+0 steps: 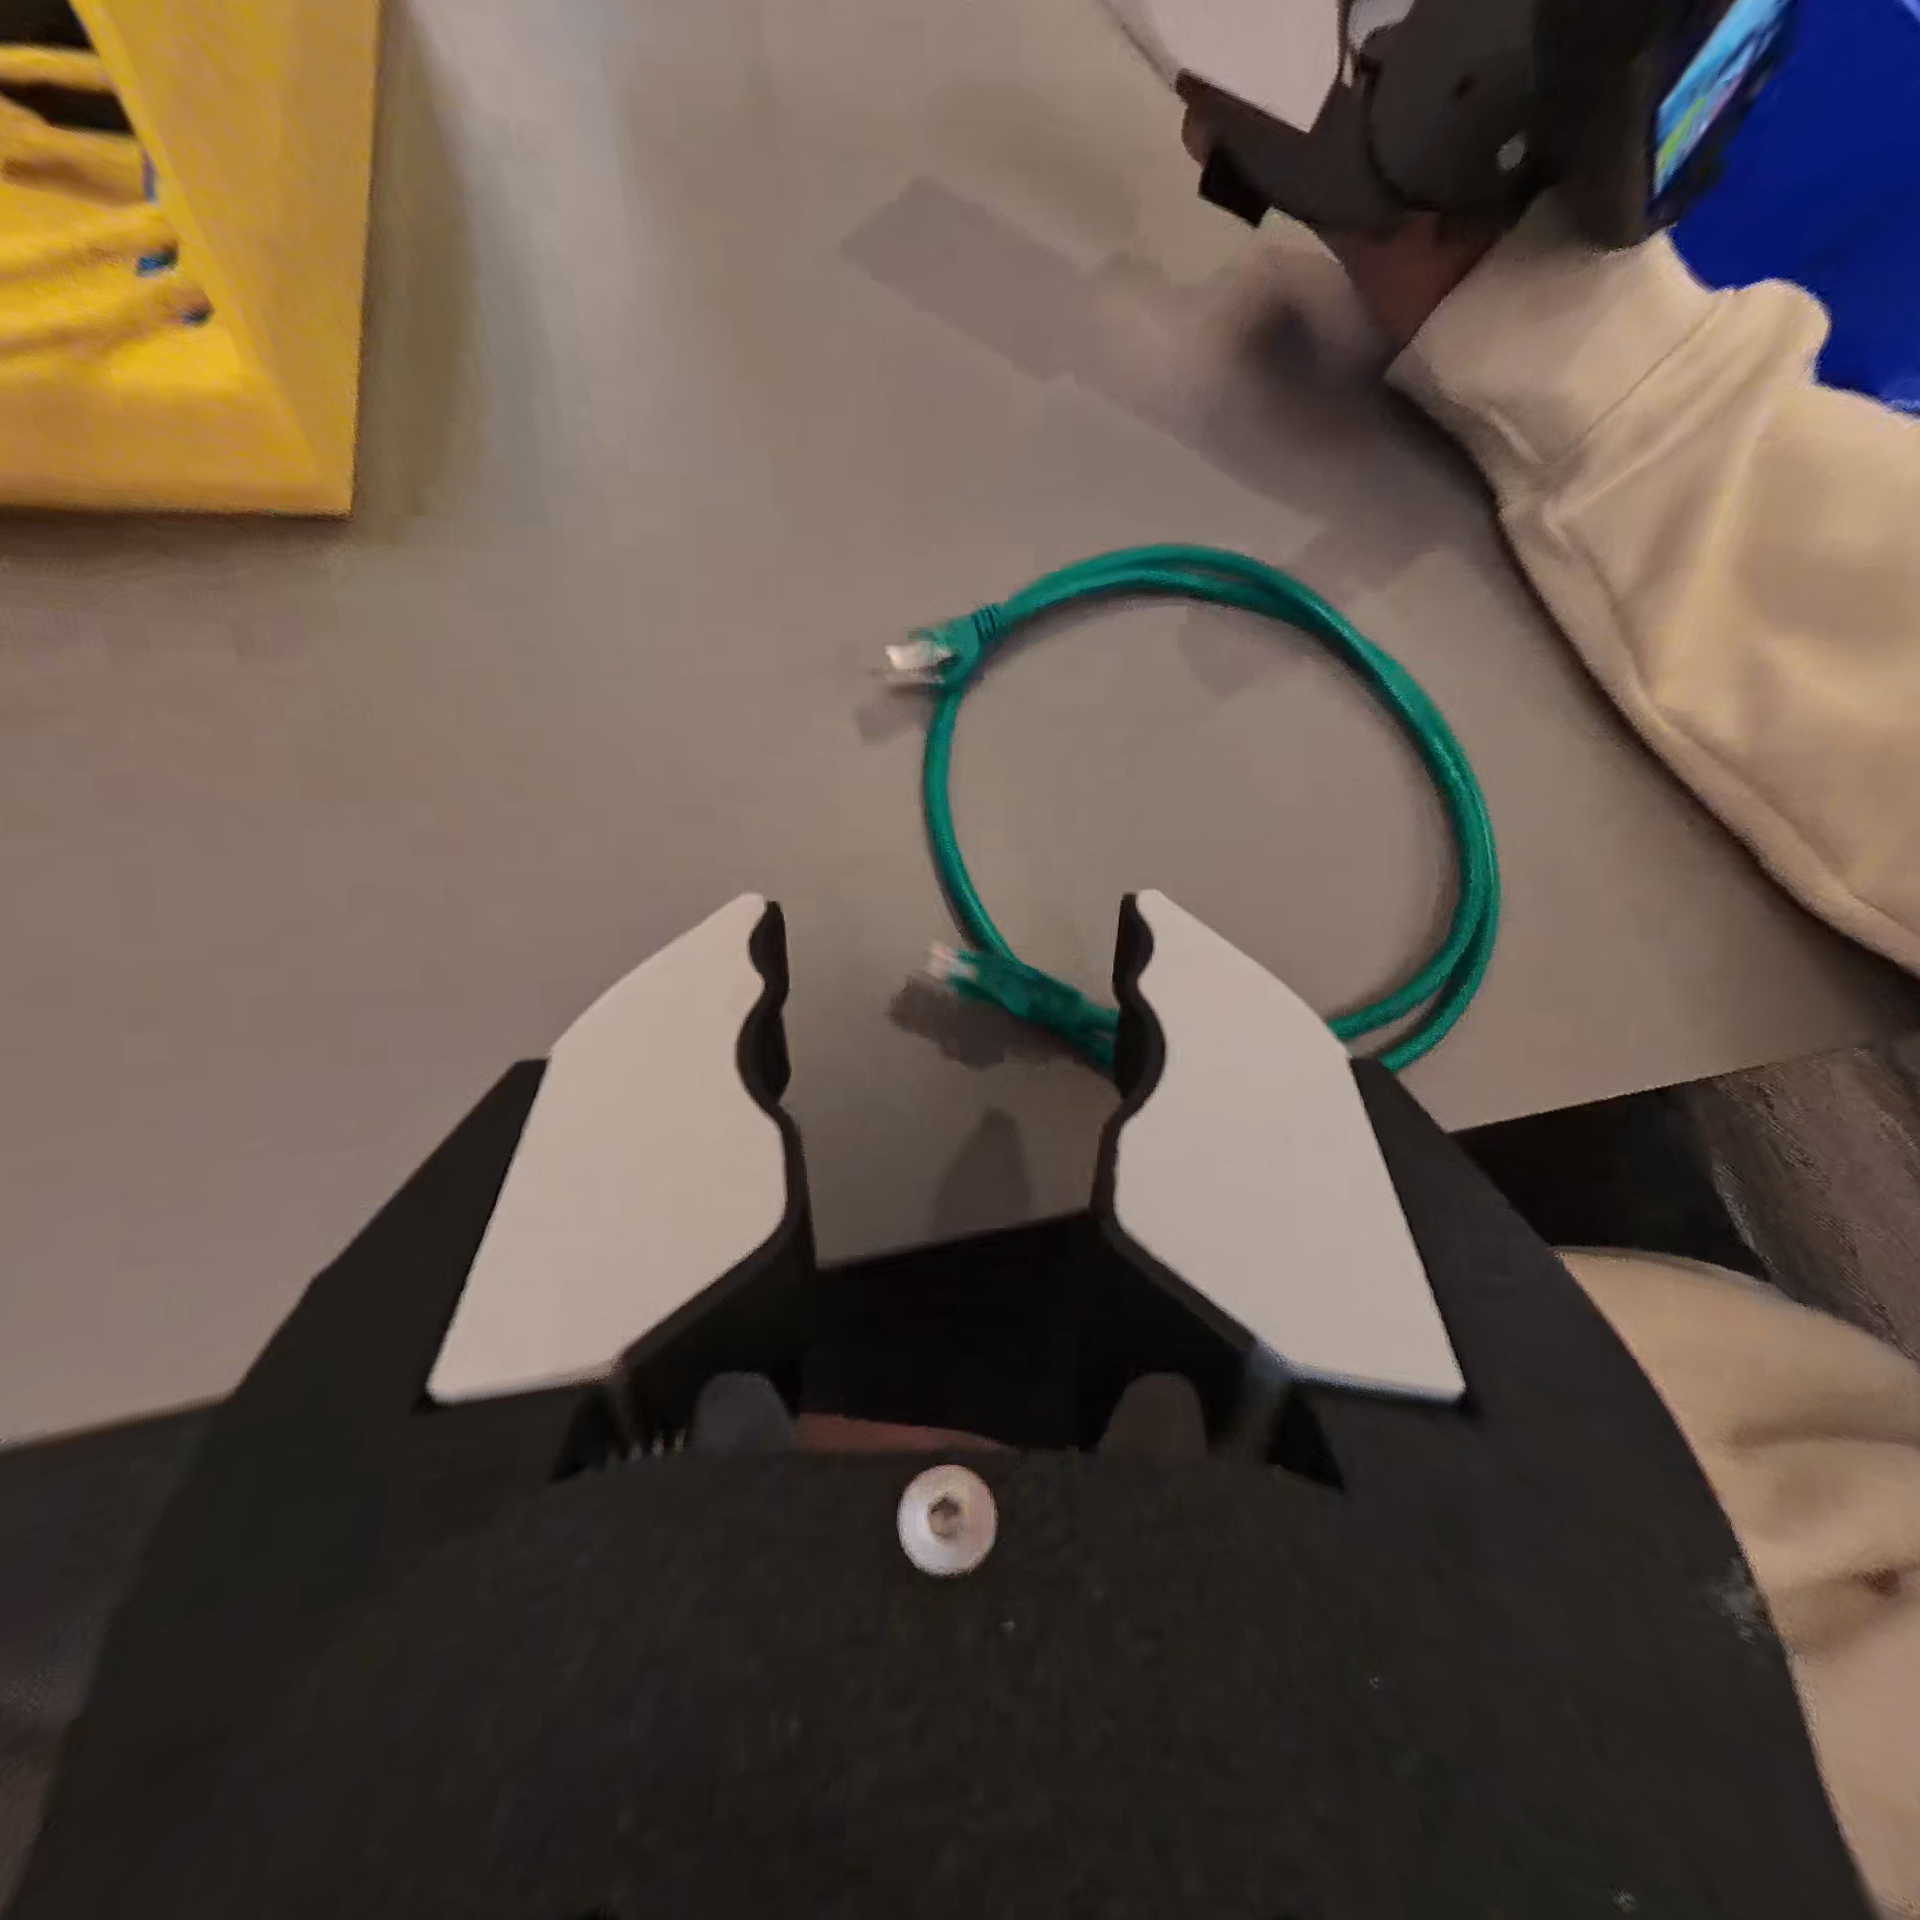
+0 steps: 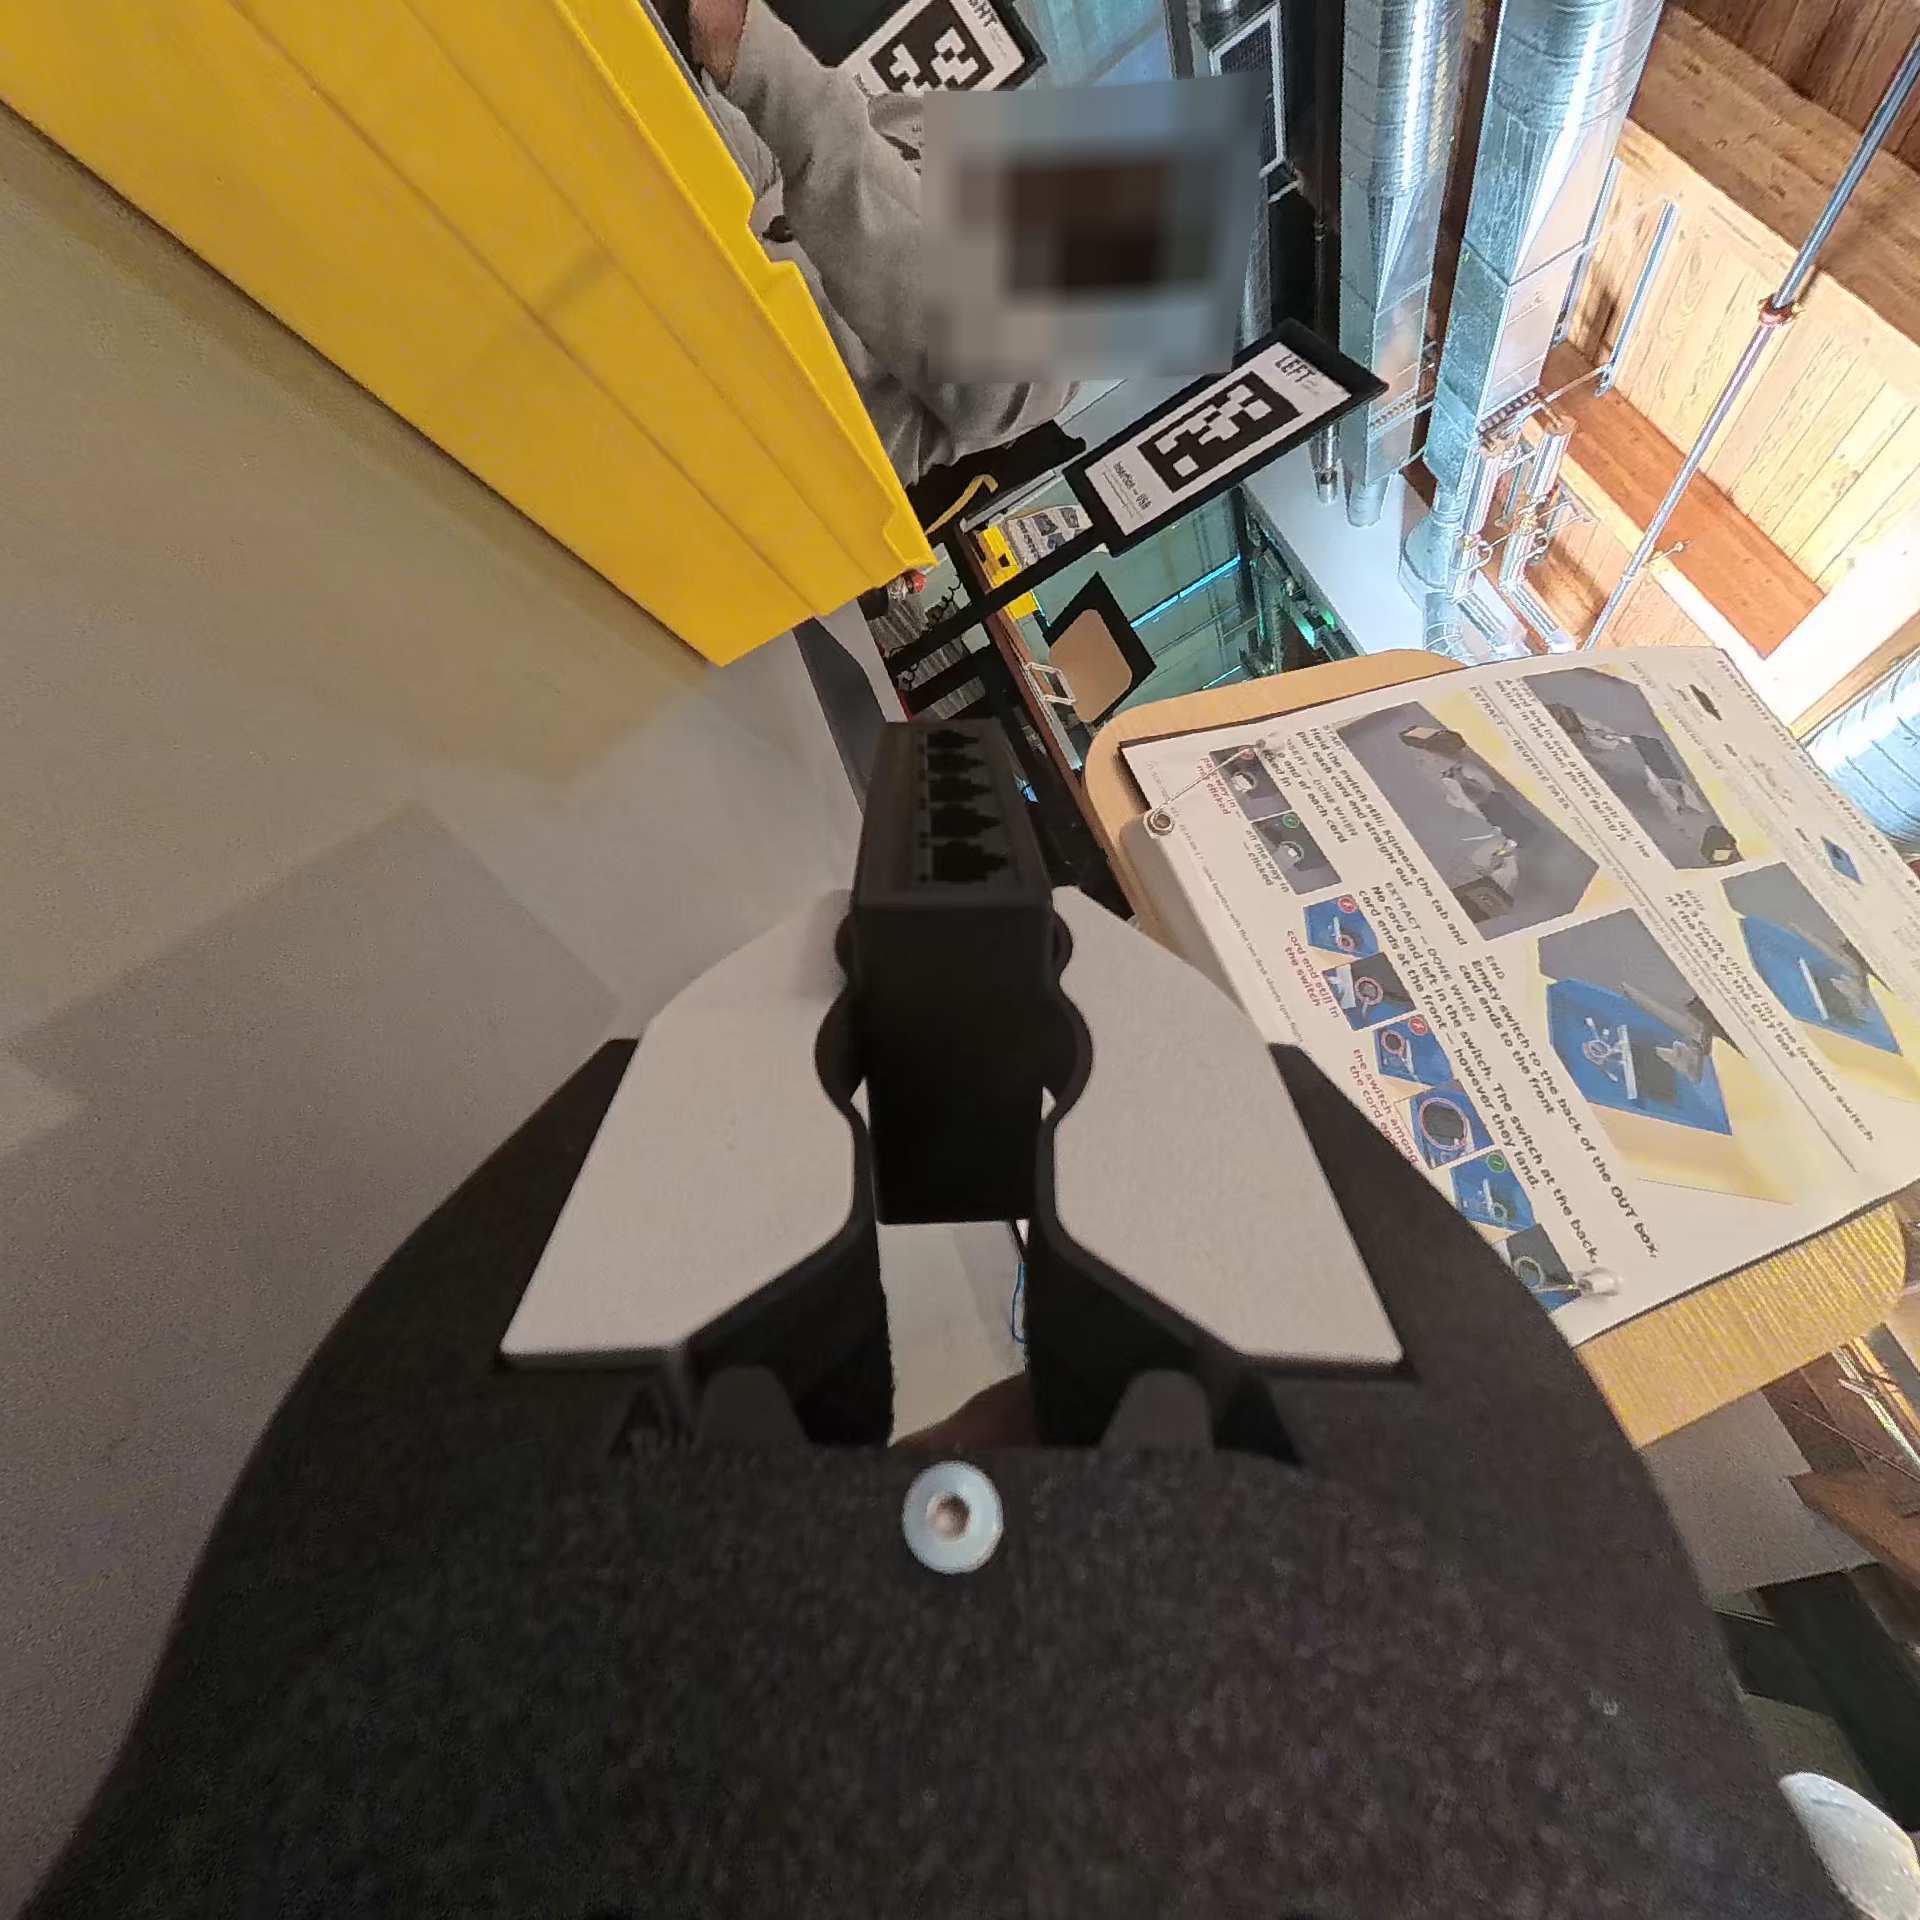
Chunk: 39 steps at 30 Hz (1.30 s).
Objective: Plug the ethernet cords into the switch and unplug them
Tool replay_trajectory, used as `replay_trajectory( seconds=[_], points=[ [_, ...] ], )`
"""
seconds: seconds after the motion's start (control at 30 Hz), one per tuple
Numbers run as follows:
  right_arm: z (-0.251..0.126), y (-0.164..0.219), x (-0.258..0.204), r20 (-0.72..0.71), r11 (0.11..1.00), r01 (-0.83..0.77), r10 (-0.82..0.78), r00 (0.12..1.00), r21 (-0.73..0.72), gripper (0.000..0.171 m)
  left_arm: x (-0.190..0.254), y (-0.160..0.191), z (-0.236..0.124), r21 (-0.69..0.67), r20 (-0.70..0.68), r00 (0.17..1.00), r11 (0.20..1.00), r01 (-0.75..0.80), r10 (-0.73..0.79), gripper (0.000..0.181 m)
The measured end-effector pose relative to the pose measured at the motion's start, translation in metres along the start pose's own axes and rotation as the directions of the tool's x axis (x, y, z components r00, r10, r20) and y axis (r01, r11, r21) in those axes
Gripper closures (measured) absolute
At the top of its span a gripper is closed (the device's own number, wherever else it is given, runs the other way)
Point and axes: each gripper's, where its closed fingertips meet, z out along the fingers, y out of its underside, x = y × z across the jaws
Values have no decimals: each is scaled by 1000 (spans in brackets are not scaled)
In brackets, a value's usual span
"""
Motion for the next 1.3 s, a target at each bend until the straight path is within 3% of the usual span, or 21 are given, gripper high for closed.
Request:
replay_trajectory(
  seconds=[0.13,0.27,0.4,0.47,0.6,0.67,0.77,0.9,0.97,1.0,1.03,1.07,1.17,1.27,1.3],
  points=[
    [0,-1,0,1,1000,-4,4,1000,4,142,26,22,-2,-15,64,998,1000,-1,2,118],
    [0,-1,-1,0,1000,2,-2,1000,-1,142,23,53,19,-198,113,993,979,44,-21,123],
    [0,-1,-1,1,1000,4,-4,1000,0,142,27,40,35,-189,59,998,981,33,-22,125],
    [0,-1,-1,3,1000,2,-2,1000,-1,142,26,32,48,-163,27,999,986,28,-24,143],
    [-1,-1,0,0,1000,-3,3,1000,2,142,14,7,75,-175,-36,985,969,-174,170,161],
    [-1,-1,0,-1,1000,-7,7,1000,2,142,5,-10,84,-195,-100,931,911,-363,350,162],
    [-1,-1,1,-2,1000,-14,14,1000,5,142,-11,-24,88,-243,-278,775,738,-629,568,162],
    [0,0,1,-1,1000,-16,16,1000,1,142,-37,-28,89,-246,-466,559,506,-827,686,163],
    [-1,0,1,-2,1000,-17,17,1000,1,142,-47,-33,93,-244,-456,534,477,-844,712,163],
    [-1,0,1,-3,1000,-17,17,1000,-2,142,-48,-34,93,-250,-450,557,500,-829,699,165],
    [-1,1,1,-4,1000,-17,17,1000,-4,142,-48,-38,93,-241,-429,593,547,-802,681,155],
    [0,1,2,-4,1000,-19,19,1000,-5,142,-45,-42,91,-210,-403,638,612,-762,656,141],
    [0,1,2,-3,1000,-23,23,1000,-2,142,-34,-54,70,-44,-350,773,815,-577,529,134],
    [1,1,1,2,1000,-28,28,1000,0,142,-26,-39,46,50,-391,844,923,-380,369,146],
    [1,1,1,4,1000,-29,29,1000,2,142,-26,-31,42,54,-381,857,934,-353,346,160]
  ],
)
